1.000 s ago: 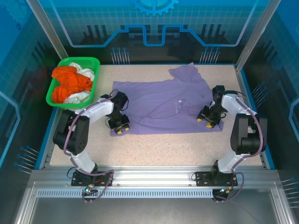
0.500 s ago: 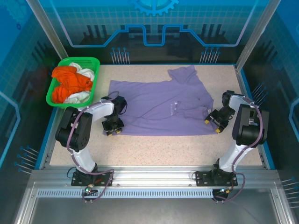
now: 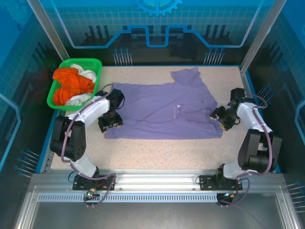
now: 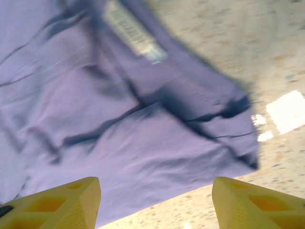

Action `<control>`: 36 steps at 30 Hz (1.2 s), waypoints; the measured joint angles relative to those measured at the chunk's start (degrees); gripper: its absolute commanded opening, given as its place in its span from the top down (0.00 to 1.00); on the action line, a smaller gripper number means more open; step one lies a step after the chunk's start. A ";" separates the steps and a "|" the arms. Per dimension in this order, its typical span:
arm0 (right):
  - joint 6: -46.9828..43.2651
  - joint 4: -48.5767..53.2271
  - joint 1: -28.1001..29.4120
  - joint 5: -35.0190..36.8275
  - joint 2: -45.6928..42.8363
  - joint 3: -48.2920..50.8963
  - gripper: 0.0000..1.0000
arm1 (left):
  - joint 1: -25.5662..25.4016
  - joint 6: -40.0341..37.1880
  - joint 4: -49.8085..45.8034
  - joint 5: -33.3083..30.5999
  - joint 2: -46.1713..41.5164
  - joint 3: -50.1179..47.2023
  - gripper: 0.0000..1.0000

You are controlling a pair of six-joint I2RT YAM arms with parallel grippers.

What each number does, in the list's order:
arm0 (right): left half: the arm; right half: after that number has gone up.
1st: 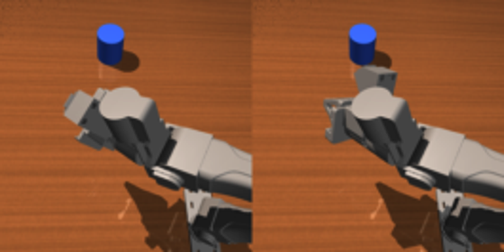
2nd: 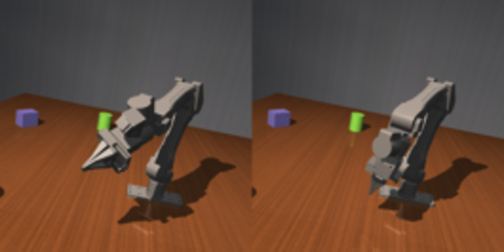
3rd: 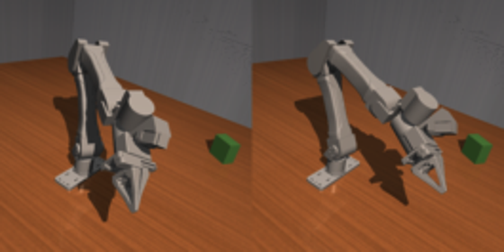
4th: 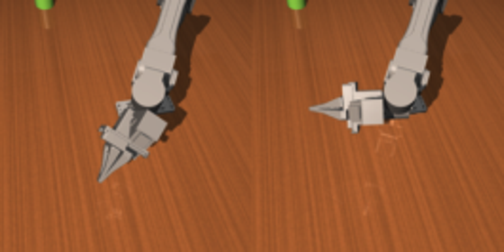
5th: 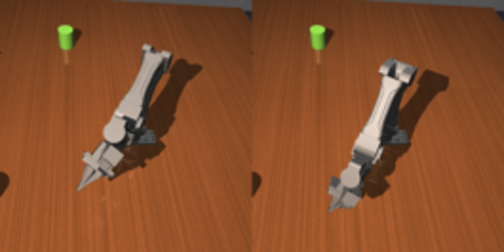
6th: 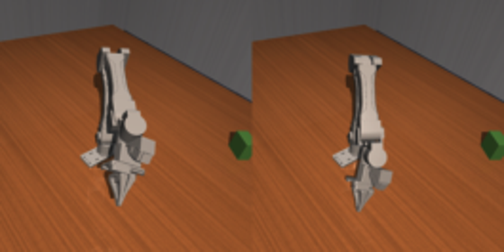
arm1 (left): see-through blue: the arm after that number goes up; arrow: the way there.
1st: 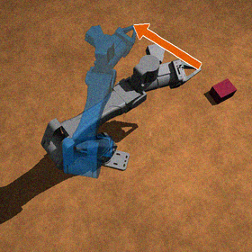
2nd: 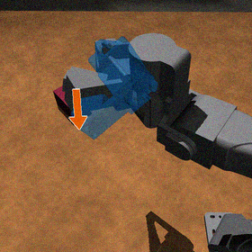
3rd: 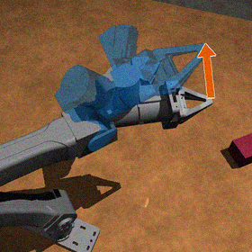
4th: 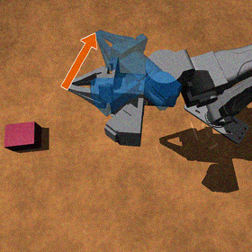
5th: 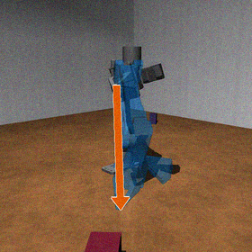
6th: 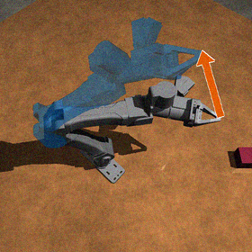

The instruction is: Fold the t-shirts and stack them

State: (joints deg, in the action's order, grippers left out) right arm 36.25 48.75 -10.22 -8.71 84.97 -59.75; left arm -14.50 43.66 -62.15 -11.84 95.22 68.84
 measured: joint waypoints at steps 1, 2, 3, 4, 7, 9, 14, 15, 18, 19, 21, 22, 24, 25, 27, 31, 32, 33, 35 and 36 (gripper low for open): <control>0.00 -0.04 2.08 -0.63 0.11 -0.04 0.40 | 0.00 0.02 0.57 0.96 -0.35 0.59 0.56; -0.02 -0.17 3.80 -1.03 0.68 -0.07 0.41 | 0.00 0.04 1.25 1.99 -0.52 0.70 0.62; 0.02 -0.37 5.70 -1.55 1.62 -0.04 0.42 | 0.00 0.09 2.05 3.45 -0.57 0.63 0.67; 0.22 -0.55 7.06 -2.05 2.43 0.00 0.43 | 0.00 0.02 2.97 4.85 -0.55 0.37 0.70; 1.53 -2.19 10.32 -3.63 4.59 1.51 0.44 | 0.00 1.05 6.27 9.14 0.20 -1.44 0.74; 2.58 -3.08 10.99 -4.22 5.79 3.15 0.44 | 0.02 2.21 8.04 10.27 1.25 -3.17 0.73; 3.89 -3.63 8.70 -3.72 9.92 4.52 0.42 | 2.43 6.93 12.81 10.43 0.46 -12.24 0.67; 4.07 -4.07 7.52 -3.74 10.56 4.81 0.43 | 3.65 8.13 13.81 10.45 -0.24 -14.67 0.67; 4.28 -4.70 4.35 -4.24 11.96 5.33 0.43 | 6.32 10.86 16.79 11.74 -3.19 -18.95 0.70; 4.31 -4.70 3.87 -4.42 12.11 5.29 0.44 | 6.84 11.85 18.05 12.20 -4.07 -19.93 0.73; 4.31 -4.33 3.76 -4.37 12.44 5.03 0.45 | 7.06 13.11 19.39 13.05 -4.07 -20.31 0.75; 4.31 -4.09 3.67 -4.17 12.72 4.81 0.45 | 7.17 13.49 19.76 13.31 -3.89 -20.28 0.75; 4.31 -3.76 3.26 -4.13 12.94 4.68 0.44 | 7.65 13.94 19.74 13.90 -3.56 -20.17 0.75; 4.33 -3.63 2.89 -3.96 12.94 4.68 0.44 | 7.93 14.23 19.65 14.27 -3.39 -20.06 0.76; 4.31 -3.32 1.95 -3.72 12.94 4.68 0.42 | 8.55 14.78 19.30 14.75 -3.15 -19.78 0.75; 4.22 -2.67 -0.04 -3.56 12.94 4.68 0.40 | 9.46 14.86 18.95 14.69 -3.13 -19.47 0.75; 4.04 -2.54 -0.37 -3.58 12.94 4.68 0.40 | 9.75 14.86 18.91 14.69 -3.15 -19.47 0.75; 3.82 -2.47 -0.72 -3.61 12.94 4.79 0.39 | 9.94 14.75 18.75 14.69 -3.19 -19.47 0.75; 3.37 -2.51 -1.09 -3.82 12.87 5.07 0.39 | 10.14 14.67 18.49 14.64 -3.37 -19.47 0.75; 3.15 -2.56 -1.25 -3.93 12.68 5.31 0.38 | 10.23 14.51 18.34 14.62 -3.45 -19.50 0.75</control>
State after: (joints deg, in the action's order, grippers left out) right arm 39.40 46.19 -11.46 -12.64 97.65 -54.43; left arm -4.27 58.17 -43.81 2.79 91.77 49.34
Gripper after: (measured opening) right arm 0.610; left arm 0.248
